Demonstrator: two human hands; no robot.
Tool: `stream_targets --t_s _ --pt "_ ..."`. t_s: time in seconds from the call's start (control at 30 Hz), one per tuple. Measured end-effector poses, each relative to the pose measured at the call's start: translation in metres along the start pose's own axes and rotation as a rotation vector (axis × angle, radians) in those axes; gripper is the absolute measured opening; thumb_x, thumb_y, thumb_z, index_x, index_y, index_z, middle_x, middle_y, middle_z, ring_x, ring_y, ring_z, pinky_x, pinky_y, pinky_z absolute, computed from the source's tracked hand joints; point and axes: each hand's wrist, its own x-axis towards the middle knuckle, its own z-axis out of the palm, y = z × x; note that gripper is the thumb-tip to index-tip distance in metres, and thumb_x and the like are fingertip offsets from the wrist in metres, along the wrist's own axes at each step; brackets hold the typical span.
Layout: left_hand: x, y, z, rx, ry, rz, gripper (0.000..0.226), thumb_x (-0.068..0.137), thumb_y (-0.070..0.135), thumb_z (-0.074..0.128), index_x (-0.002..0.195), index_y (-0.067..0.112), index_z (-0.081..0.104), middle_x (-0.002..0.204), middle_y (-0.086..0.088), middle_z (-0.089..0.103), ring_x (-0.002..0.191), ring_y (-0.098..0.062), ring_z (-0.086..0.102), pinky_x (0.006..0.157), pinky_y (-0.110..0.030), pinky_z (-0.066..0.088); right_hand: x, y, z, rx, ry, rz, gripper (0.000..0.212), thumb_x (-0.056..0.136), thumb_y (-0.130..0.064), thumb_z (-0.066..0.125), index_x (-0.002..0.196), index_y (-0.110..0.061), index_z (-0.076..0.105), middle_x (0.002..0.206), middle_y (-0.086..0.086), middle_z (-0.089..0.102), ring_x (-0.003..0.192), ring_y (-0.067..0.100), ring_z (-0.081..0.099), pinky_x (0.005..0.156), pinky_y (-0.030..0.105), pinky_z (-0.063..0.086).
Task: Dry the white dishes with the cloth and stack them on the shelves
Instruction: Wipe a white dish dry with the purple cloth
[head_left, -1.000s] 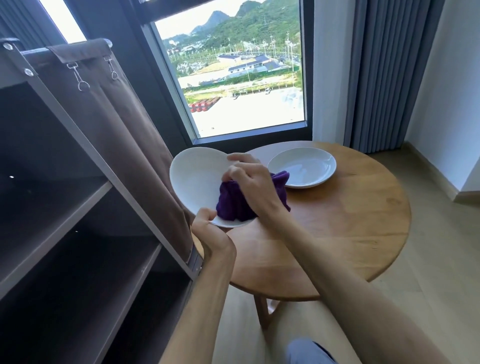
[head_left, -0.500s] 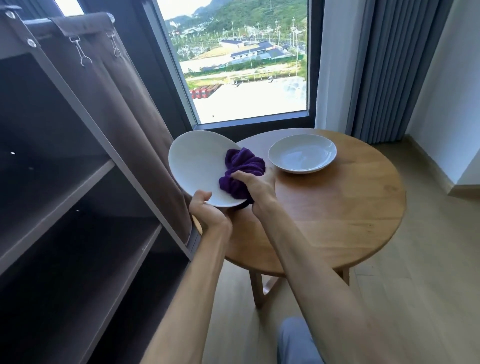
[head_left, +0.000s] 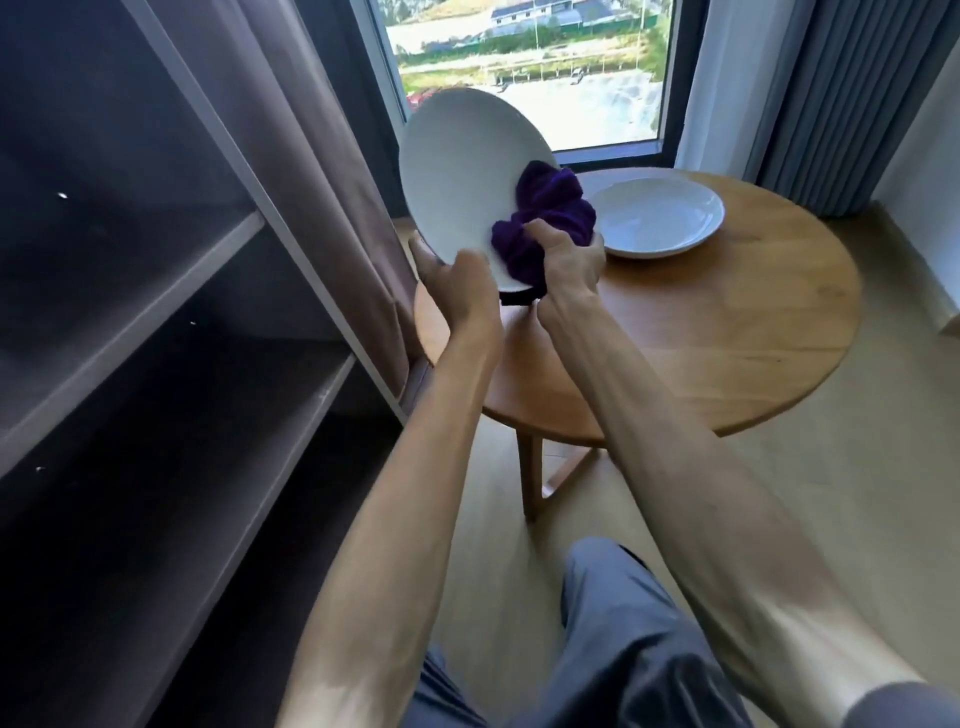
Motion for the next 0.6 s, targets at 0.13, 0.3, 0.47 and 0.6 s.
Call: stream_targets --t_s 0.13,0.3,0.47,0.6 --pt "0.004 0.015 -0.015 0.062 -0.101 0.023 0.048 0.060 -0.012 0.040 0.089 0.024 0.055 0.074 0.015 0.069 0.064 -0.005 0.059 0.060 -0.025 0.046 0.007 -0.018 -0.008 -0.028 -0.074 -0.130 0.052 0.064 -0.007 0.084 0.110 -0.009 0.060 0.095 0.007 0.068 0.077 0.019 0.068 0.063 0.029 0.058" --pt "0.035 0.043 -0.039 0.363 -0.345 -0.018 0.051 0.051 0.008 0.052 0.101 0.000 0.059 0.098 -0.013 0.066 0.096 -0.033 0.061 0.071 -0.040 0.054 0.030 -0.048 -0.009 -0.214 -0.100 -0.280 0.043 0.062 -0.008 0.084 0.102 -0.013 0.066 0.092 0.003 0.070 0.082 0.017 0.068 0.074 0.034 0.062" --pt "-0.006 0.010 -0.017 0.252 -0.225 0.109 0.070 0.082 0.004 0.070 0.145 0.021 0.043 0.129 0.004 0.060 0.112 -0.009 0.061 0.078 -0.008 0.051 0.014 -0.016 0.006 0.075 0.053 0.004 0.041 0.069 -0.013 0.082 0.107 -0.012 0.068 0.095 0.006 0.075 0.075 0.020 0.072 0.057 0.028 0.057" --pt "-0.016 -0.006 -0.021 0.366 -0.161 0.153 0.058 0.074 -0.011 0.057 0.116 0.029 0.063 0.108 0.005 0.071 0.099 -0.012 0.068 0.077 -0.021 0.059 0.005 0.003 -0.005 0.155 -0.023 0.080 0.036 0.072 -0.009 0.083 0.104 -0.014 0.069 0.087 0.002 0.077 0.071 0.018 0.075 0.058 0.029 0.058"
